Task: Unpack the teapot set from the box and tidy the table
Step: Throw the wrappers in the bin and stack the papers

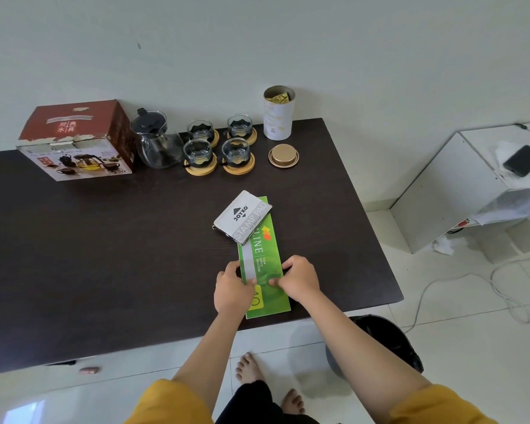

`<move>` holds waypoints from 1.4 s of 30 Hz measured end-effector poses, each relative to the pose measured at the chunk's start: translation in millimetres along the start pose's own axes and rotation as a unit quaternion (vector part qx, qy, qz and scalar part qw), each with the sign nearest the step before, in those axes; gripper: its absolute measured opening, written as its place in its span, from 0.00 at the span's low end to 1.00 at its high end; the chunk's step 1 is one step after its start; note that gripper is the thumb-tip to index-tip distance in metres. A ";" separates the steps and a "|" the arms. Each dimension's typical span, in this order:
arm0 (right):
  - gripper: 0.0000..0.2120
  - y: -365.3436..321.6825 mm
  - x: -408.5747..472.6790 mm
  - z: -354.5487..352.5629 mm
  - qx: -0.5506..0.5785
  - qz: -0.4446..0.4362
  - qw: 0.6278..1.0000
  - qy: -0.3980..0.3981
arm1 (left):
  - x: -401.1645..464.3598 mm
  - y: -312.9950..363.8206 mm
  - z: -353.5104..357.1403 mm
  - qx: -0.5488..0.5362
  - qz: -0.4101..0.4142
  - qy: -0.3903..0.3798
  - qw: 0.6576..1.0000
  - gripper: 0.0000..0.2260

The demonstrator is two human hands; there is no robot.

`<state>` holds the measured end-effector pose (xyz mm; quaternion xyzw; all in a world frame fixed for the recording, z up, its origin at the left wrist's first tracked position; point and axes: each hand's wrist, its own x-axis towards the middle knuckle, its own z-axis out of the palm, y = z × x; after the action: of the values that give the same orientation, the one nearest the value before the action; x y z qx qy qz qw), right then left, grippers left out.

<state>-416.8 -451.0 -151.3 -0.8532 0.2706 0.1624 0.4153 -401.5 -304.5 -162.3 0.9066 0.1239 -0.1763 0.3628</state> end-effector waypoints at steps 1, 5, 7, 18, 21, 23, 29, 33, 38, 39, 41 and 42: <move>0.19 -0.7 -0.5 -0.7 -0.005 -0.001 1.000 -0.001 | 0.0 0.6 0.1 0.001 -0.002 -0.001 1.000 0.22; 0.18 -2.9 1.2 -5.3 -0.049 -0.017 0.998 -0.037 | 4.7 -3.1 -4.1 -0.010 0.002 -0.031 0.999 0.24; 0.19 -7.5 8.2 -9.8 -0.072 -0.025 0.996 -0.051 | 12.5 -3.5 -10.9 -0.032 -0.019 -0.049 0.998 0.25; 0.19 -52.6 67.8 -21.9 -0.005 -0.028 1.000 -0.004 | 93.9 44.6 -54.9 -0.028 0.030 0.074 0.996 0.27; 0.17 -61.7 79.2 -23.2 0.013 -0.023 1.000 -0.001 | 108.8 51.9 -55.7 0.037 0.037 0.030 0.998 0.27; 0.13 -66.6 83.9 -23.5 0.027 -0.024 0.999 0.001 | 113.2 54.2 -55.5 0.050 0.032 0.008 0.998 0.23; 0.09 -74.4 94.6 -23.3 0.033 -0.042 0.998 0.031 | 105.9 65.1 -48.9 0.037 0.008 -0.031 0.999 0.17; 0.05 -79.4 99.7 -21.9 0.020 -0.058 0.997 0.040 | 111.1 68.6 -46.8 0.026 -0.006 -0.035 0.999 0.17; 0.03 -81.0 103.6 -22.1 0.023 -0.062 0.997 0.047 | 116.1 72.8 -46.1 0.027 -0.013 -0.032 0.999 0.21; 0.03 -81.6 104.8 -22.0 0.022 -0.062 0.997 0.045 | 116.5 72.9 -45.3 0.019 -0.013 -0.025 0.999 0.19; 0.04 -83.1 107.7 -22.0 0.025 -0.057 0.997 0.036 | 117.2 73.7 -43.5 0.005 -0.012 -0.022 1.000 0.14; 0.05 -83.8 109.1 -22.2 0.028 -0.048 0.998 0.030 | 117.6 73.8 -42.6 0.000 -0.010 -0.023 1.000 0.12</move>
<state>-278.2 -461.8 -140.6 -0.8576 0.2459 0.1091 0.4383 -259.0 -315.4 -136.4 0.9011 0.1248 -0.2013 0.3633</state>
